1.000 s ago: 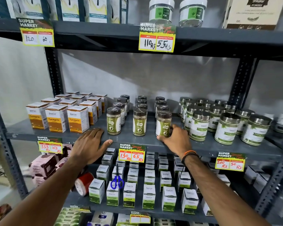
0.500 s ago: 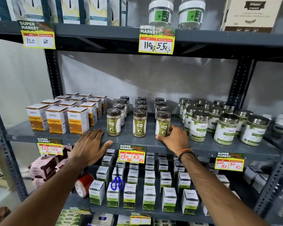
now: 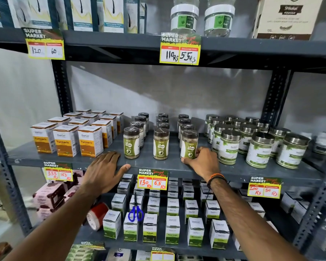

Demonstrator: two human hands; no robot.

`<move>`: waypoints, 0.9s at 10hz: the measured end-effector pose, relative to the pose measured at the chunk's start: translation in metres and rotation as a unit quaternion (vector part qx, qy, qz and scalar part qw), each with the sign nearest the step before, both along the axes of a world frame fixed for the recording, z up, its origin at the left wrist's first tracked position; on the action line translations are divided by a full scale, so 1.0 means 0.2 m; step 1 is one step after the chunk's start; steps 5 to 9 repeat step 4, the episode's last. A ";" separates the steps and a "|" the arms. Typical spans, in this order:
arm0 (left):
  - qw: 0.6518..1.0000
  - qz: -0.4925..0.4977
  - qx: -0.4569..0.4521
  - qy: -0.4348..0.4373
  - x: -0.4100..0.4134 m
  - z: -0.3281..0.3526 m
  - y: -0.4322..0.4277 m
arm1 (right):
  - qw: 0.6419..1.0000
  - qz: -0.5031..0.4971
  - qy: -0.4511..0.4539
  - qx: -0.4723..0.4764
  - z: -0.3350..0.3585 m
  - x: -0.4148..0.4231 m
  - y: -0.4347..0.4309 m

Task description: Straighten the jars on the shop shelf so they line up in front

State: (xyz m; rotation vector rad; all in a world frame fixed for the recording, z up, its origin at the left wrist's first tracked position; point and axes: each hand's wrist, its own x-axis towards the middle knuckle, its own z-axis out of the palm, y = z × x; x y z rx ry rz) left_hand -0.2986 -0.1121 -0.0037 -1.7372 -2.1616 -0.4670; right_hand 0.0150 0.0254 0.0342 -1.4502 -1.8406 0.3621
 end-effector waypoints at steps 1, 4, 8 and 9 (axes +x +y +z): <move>1.000 0.000 0.003 0.001 -0.01 0.00 0.00 | 1.000 -0.001 -0.007 0.004 -0.01 0.00 0.00; 1.000 -0.002 -0.003 -0.011 0.01 0.01 -0.01 | 1.000 0.021 0.019 0.000 0.01 0.06 -0.05; 1.000 -0.002 -0.003 -0.011 0.01 0.01 -0.01 | 1.000 0.021 0.019 0.000 0.01 0.06 -0.05; 1.000 -0.002 -0.003 -0.011 0.01 0.01 -0.01 | 1.000 0.021 0.019 0.000 0.01 0.06 -0.05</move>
